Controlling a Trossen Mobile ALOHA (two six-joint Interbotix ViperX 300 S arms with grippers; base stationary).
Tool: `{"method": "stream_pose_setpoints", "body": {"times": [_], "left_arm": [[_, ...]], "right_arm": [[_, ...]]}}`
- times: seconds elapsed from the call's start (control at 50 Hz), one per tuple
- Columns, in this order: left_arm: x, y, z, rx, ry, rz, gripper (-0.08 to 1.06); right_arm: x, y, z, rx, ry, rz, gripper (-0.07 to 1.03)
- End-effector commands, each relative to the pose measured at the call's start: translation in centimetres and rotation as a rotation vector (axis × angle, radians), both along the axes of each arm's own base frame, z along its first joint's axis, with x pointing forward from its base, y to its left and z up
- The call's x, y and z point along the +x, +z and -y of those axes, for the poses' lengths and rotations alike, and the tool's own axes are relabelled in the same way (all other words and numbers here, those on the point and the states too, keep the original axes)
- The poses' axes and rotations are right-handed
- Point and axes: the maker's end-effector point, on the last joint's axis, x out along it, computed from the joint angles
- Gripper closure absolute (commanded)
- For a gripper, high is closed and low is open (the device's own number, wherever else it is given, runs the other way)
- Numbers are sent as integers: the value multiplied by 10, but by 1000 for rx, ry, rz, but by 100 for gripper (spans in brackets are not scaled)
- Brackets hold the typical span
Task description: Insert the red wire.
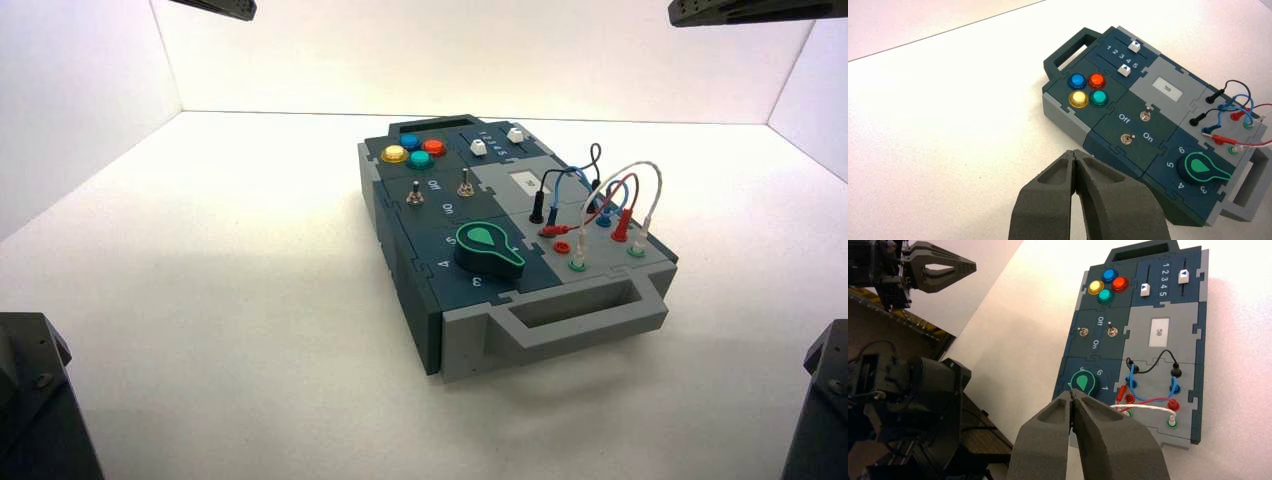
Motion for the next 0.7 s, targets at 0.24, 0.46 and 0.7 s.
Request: {"method": "stream_pose_setpoints", "body": {"times": [0.24,0.46,0.7], "left_arm": [[3,8,3,-12,-7,25,101],[6,14,6,-28,-5,31,101],[29,28,23,1,-12,-5,101]], "right_arm": [[1,6,-1,11,2,14,98],[-7,6,-2,24,21,-12,98],[-24,0,-5,10,83,-95,98]]}}
